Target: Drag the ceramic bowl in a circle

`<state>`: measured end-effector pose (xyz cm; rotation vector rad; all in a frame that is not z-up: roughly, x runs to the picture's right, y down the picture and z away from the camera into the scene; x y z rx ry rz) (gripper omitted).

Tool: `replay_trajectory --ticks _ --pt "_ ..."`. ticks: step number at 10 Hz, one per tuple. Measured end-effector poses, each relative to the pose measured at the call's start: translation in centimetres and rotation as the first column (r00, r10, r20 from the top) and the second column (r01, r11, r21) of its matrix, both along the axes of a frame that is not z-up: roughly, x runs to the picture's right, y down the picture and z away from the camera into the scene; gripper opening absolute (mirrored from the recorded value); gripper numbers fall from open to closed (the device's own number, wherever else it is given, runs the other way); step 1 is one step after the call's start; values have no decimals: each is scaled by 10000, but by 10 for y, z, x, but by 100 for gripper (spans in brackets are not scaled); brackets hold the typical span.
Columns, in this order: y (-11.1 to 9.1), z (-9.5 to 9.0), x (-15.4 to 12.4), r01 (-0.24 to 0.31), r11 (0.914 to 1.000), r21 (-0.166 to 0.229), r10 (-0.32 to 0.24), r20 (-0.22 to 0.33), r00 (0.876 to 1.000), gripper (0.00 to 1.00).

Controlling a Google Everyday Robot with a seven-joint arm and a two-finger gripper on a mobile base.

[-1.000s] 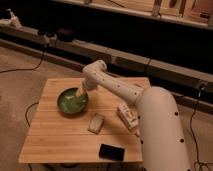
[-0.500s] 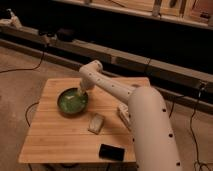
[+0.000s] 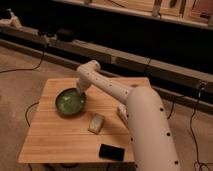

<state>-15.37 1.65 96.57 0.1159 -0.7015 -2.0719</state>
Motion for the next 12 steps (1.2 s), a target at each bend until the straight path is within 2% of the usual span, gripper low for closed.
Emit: replay_trajectory --ticks 1,3,6,8,10,12 --pt "-1 -3 -3 67 10000 40 -68 330 9994 0" --pt "0 1 6 -275 9995 -185 285 549 9981 0" --pt "-5 13 52 -1270 9909 -455 1283 260 9914 0" --pt "0 19 86 -1617 9856 -493 1608 -218 9867 0" --pt "12 13 114 -1525 9877 -334 1507 -499 9873 0" --pt "35 -12 126 -619 9980 -106 616 -216 9979 0"
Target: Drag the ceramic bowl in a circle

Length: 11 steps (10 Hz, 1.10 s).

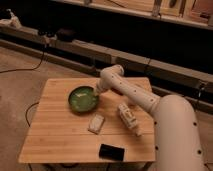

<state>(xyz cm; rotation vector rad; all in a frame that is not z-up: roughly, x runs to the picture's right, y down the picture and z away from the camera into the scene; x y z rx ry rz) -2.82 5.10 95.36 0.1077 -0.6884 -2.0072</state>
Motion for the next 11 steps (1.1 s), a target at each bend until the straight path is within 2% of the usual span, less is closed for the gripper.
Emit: replay_trajectory --ticks 1,2,4,5,6,8,9,10,11 --pt "13 -12 2 568 9983 129 -570 113 9983 0" --pt "28 -25 3 1212 9923 260 -1217 180 9924 0" --pt "53 -49 9 2240 9734 481 -2247 84 9744 0" --pt "60 -56 -1 2596 9639 584 -2610 162 9652 0" --pt "63 -60 -19 2835 9563 717 -2864 340 9575 0" --pt "60 -71 -70 3077 9455 1067 -3180 973 9431 0" --pt "53 -78 -102 3202 9380 1329 -3379 1438 9301 0" --pt "49 -82 -125 3280 9335 1449 -3510 1810 9187 0" --pt "44 -81 -146 3287 9335 1430 -3537 2188 9094 0"
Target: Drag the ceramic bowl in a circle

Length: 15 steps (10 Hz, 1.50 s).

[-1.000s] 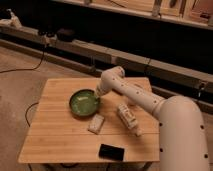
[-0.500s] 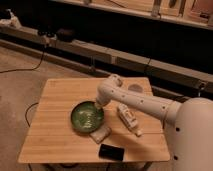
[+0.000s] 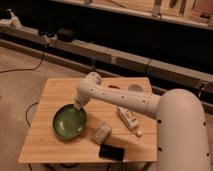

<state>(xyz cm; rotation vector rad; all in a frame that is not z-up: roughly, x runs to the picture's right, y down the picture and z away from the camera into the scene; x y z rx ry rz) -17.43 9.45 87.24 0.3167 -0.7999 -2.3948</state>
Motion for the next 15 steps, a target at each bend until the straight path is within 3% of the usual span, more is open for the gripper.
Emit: replay_trajectory --ticks 3,5,7,9,10,12,13,14,15 --pt "-27 28 -24 -250 9982 -539 267 317 9991 0" --pt "-59 57 -12 -801 9951 -579 795 -132 9967 0" --pt "-96 80 28 -1837 9820 -429 1795 -879 9798 0" --pt "-116 96 74 -2795 9596 -324 2703 -1698 9477 0" --pt "-116 101 94 -3090 9505 -313 2968 -2019 9334 0" --pt "-96 107 138 -3619 9313 -402 3375 -2783 8993 0" --pt "-76 103 156 -3702 9278 -461 3391 -3097 8883 0" --pt "-63 97 163 -3702 9278 -456 3379 -3176 8859 0" --pt "-43 84 168 -3516 9348 -511 3184 -3183 8929 0"
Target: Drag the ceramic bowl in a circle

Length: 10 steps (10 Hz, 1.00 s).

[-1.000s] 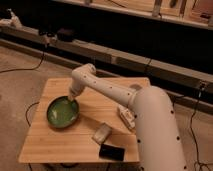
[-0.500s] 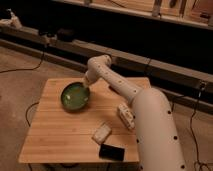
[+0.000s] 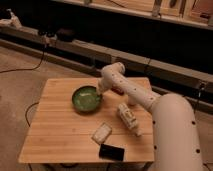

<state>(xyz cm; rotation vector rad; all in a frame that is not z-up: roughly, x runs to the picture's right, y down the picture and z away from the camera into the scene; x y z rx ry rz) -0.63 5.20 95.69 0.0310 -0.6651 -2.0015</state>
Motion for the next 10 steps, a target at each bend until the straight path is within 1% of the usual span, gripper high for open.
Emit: replay_trajectory --ticks 1,2,3,4,5,6,8,10 --pt "24 -18 1 337 9994 -13 -337 182 9993 0" --pt "40 -35 1 685 9976 89 -688 327 9971 0" --pt "57 -50 -2 1119 9935 225 -1128 472 9925 0" --pt "69 -62 -9 1459 9888 329 -1477 611 9871 0" --pt "74 -71 -21 1706 9841 495 -1742 812 9813 0" --pt "75 -78 -40 1907 9792 698 -1974 1066 9745 0" --pt "65 -85 -85 2192 9700 1048 -2341 1614 9587 0" --pt "48 -87 -131 2548 9569 1394 -2807 2193 9344 0"
